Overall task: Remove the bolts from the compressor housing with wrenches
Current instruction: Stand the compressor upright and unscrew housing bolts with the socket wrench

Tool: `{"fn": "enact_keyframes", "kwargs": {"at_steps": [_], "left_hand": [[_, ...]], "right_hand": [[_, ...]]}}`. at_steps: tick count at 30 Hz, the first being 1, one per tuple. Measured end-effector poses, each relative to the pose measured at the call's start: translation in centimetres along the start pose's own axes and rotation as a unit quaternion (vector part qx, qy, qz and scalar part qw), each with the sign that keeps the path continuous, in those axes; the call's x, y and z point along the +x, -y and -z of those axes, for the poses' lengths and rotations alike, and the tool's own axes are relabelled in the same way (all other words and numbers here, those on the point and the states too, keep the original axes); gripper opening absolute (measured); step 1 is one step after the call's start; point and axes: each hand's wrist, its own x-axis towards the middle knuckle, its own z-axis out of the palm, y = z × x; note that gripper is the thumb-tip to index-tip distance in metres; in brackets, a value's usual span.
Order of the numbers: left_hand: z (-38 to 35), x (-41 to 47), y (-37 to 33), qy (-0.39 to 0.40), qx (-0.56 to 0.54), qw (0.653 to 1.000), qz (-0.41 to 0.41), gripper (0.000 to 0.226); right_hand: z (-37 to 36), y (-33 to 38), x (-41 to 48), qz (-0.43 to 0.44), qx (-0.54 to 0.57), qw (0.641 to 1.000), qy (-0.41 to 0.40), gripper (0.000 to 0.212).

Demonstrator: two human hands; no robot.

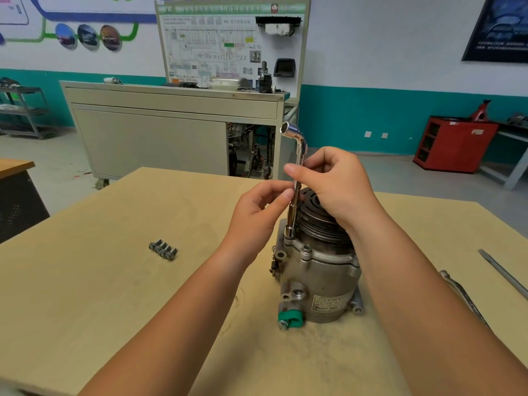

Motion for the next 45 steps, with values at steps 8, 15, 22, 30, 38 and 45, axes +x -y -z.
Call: {"fn": "enact_keyframes", "kwargs": {"at_steps": [8, 15, 22, 30, 38, 45], "left_hand": [[0.0, 0.0, 0.1, 0.023, -0.022, 0.999, -0.013, 0.022], [-0.1, 0.3, 0.2, -0.012, -0.035, 0.999, 0.011, 0.016], [-0.4, 0.4, 0.0, -0.056, -0.017, 0.998, 0.017, 0.020], [-0.6, 0.4, 0.1, -0.058, -0.003, 0.998, 0.021, 0.020], [-0.2, -0.1, -0.1, 0.007, -0.006, 1.000, -0.003, 0.025], [0.0, 0.2, 0.3, -0.029, -0.017, 0.999, -0.011, 0.014]], "right_hand": [[0.4, 0.3, -0.2, 0.003, 0.034, 0.998, 0.043, 0.010], [0.1, 0.1, 0.1, 0.000, 0.022, 0.998, 0.054, 0.008], [0.1, 0.0, 0.2, 0.002, 0.007, 1.000, 0.023, 0.018], [0.1, -0.1, 0.2, 0.020, 0.005, 0.999, 0.028, 0.009], [1.0, 0.3, 0.1, 0.008, 0.018, 0.994, 0.106, 0.012], [0.6, 0.1, 0.3, 0.011, 0.016, 0.995, 0.100, 0.011]]}}
